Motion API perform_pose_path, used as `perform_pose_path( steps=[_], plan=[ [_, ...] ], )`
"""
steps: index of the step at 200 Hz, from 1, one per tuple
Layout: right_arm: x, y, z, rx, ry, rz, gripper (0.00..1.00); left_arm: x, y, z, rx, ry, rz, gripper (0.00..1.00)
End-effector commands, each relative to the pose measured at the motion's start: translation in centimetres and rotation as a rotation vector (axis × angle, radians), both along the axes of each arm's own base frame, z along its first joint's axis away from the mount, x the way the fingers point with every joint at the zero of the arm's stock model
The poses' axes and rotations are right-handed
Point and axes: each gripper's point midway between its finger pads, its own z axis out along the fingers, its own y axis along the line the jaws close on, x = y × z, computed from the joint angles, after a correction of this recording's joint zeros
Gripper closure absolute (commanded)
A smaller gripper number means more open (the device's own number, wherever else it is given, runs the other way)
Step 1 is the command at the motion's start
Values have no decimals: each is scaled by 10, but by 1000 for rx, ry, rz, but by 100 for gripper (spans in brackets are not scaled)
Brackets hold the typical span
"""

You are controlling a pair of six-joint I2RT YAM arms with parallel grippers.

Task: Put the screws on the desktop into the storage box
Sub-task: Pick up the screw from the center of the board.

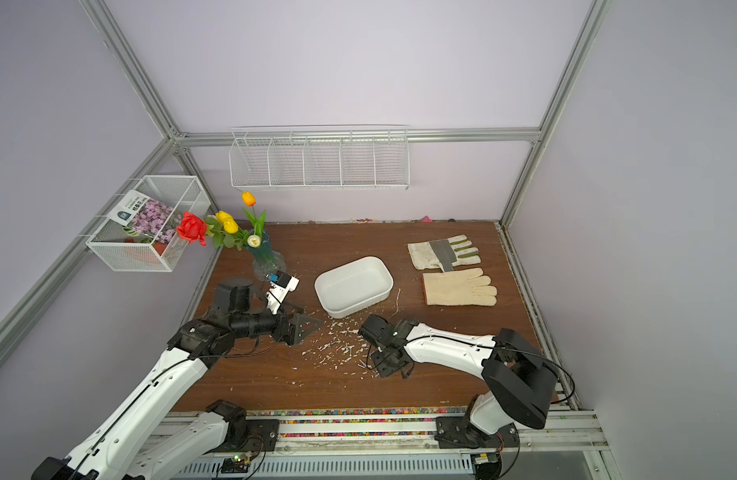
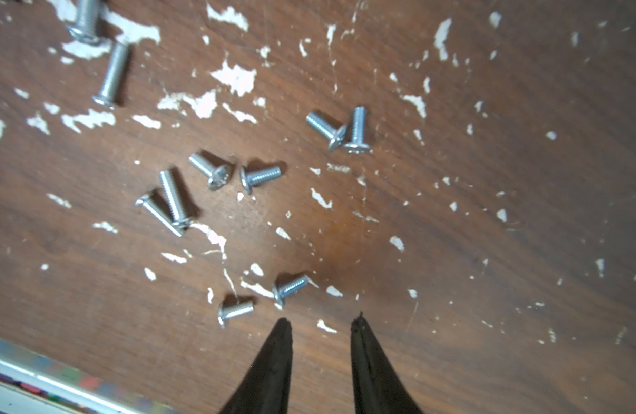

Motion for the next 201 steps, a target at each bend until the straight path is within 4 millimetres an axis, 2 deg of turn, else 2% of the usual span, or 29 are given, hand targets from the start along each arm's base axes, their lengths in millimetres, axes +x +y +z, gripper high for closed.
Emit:
perform_pose_path(
  steps=[1,41,74,99,128,201],
  plan=[
    [-3,6,-7,-3,18,-28,68,-2,-1,-3,-3,5,-4,0],
    [-3,14,-11,-6,14,-31,64,-2,0,-2,-3,2,-4,0],
    [-1,12,-12,-30,6,-25,60,-2,0,-3,-3,5,-3,0],
    [-1,14,-15,-31,13,-22,60,-2,0,-3,-1,3,-4,0],
    [-3,11,-17,-39,21,-28,65,-1,0,-2,-3,3,-3,0],
    [-3,19,-20,-33,22,-24,65,-2,0,-2,-2,2,-4,0]
  ],
)
